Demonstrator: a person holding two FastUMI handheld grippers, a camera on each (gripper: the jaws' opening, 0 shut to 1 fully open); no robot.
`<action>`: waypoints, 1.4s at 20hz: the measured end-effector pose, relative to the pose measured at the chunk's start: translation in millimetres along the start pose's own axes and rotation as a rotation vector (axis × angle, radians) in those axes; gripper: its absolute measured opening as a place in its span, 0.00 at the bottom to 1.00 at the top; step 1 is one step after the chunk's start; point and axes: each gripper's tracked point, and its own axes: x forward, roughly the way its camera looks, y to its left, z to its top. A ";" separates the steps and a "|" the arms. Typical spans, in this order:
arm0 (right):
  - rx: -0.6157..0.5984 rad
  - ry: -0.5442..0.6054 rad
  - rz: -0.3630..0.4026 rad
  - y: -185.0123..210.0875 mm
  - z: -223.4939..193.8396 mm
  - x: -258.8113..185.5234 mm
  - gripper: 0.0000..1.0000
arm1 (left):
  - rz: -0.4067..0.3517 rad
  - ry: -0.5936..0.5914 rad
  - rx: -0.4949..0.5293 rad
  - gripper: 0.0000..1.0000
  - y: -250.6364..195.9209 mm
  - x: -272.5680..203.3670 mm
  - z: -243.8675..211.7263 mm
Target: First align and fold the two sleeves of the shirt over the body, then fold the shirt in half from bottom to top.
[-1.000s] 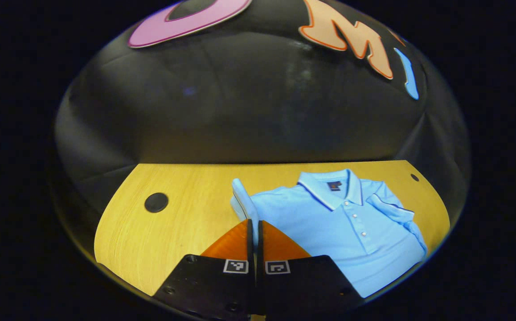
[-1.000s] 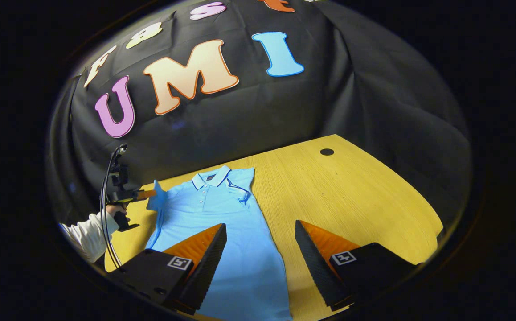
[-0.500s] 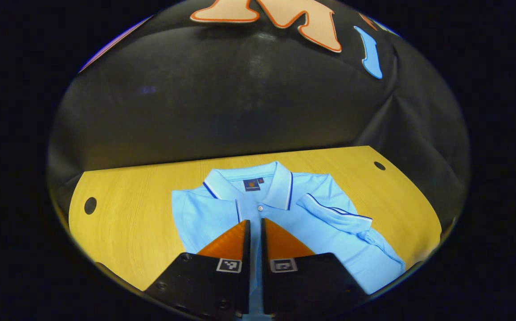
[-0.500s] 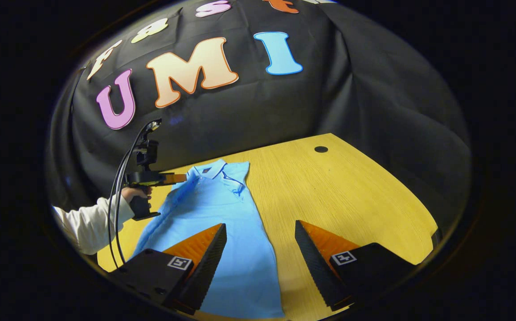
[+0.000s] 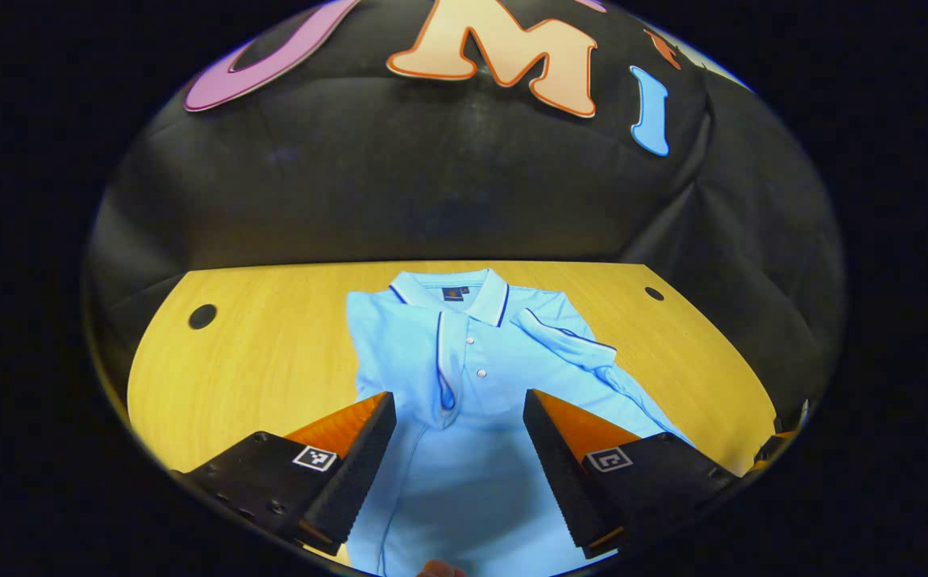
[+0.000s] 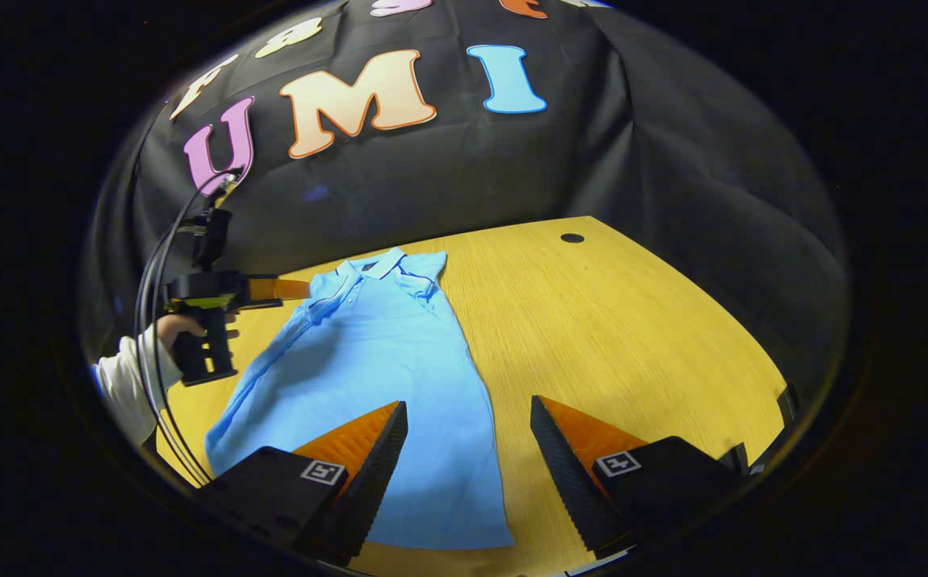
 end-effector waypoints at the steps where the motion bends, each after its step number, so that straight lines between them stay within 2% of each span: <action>1: -0.003 0.005 0.005 0.8 -5.7 -2.5 0.92 | 0.013 -0.001 -0.003 0.96 3.9 -20.0 -7.4; 2: -0.006 0.014 0.014 1.9 -13.4 -4.9 0.97 | 0.024 0.007 -0.005 0.96 7.6 -38.0 -18.7; 4: -0.023 0.032 0.031 5.6 -28.2 -10.1 0.97 | 0.036 0.014 -0.016 0.96 9.4 -77.6 -41.8; 5: -0.038 0.043 0.041 6.5 -36.3 -13.0 0.92 | 0.048 0.020 -0.019 0.96 11.0 -96.4 -57.0; 6: -0.058 0.051 0.048 6.7 -44.7 -15.9 0.92 | 0.067 0.028 -0.020 0.96 13.4 -114.0 -73.0; 7: -0.080 0.058 0.058 6.6 -53.2 -18.8 0.97 | 0.087 0.044 -0.023 0.96 15.3 -129.7 -92.6; 12: -0.160 0.125 0.127 5.1 -100.0 -32.5 0.97 | 0.156 0.129 -0.079 0.96 8.3 -189.1 -186.7; 14: -0.193 0.146 0.129 -0.9 -113.0 -32.8 0.98 | 0.182 0.140 -0.105 0.96 3.0 -204.6 -212.2; 17: -0.202 0.164 0.148 -0.4 -127.7 -31.8 0.98 | 0.222 0.132 -0.116 0.96 2.1 -211.9 -229.9; 20: -0.261 0.149 0.159 1.8 -130.6 -33.0 0.98 | 0.245 0.124 -0.109 0.96 1.8 -214.0 -237.4; 21: -0.267 0.136 0.168 3.3 -128.6 -32.3 0.92 | 0.251 0.123 -0.098 0.97 1.6 -212.6 -237.9; 22: -0.267 0.135 0.174 4.2 -131.3 -31.9 0.98 | 0.262 0.124 -0.082 0.96 1.3 -211.9 -240.5; 23: -0.266 0.119 0.182 5.1 -129.6 -32.6 0.98 | 0.280 0.118 -0.058 0.97 2.8 -209.7 -241.5; 24: -0.268 0.115 0.186 5.5 -130.9 -32.2 0.89 | 0.288 0.115 -0.028 0.96 2.3 -209.3 -243.3; 25: -0.264 0.111 0.193 6.2 -129.8 -33.8 0.87 | 0.284 0.090 -0.020 0.95 -0.8 -208.2 -238.7; 26: -0.262 0.117 0.201 8.1 -133.1 -33.0 0.91 | 0.283 0.083 -0.036 0.92 -3.5 -208.1 -241.1; 27: -0.264 0.116 0.211 10.9 -133.4 -33.1 0.88 | 0.291 0.078 -0.043 0.87 -3.5 -207.4 -240.4; 28: -0.265 0.116 0.223 14.4 -134.6 -33.4 0.72 | 0.285 0.078 -0.047 0.76 -7.1 -204.9 -241.3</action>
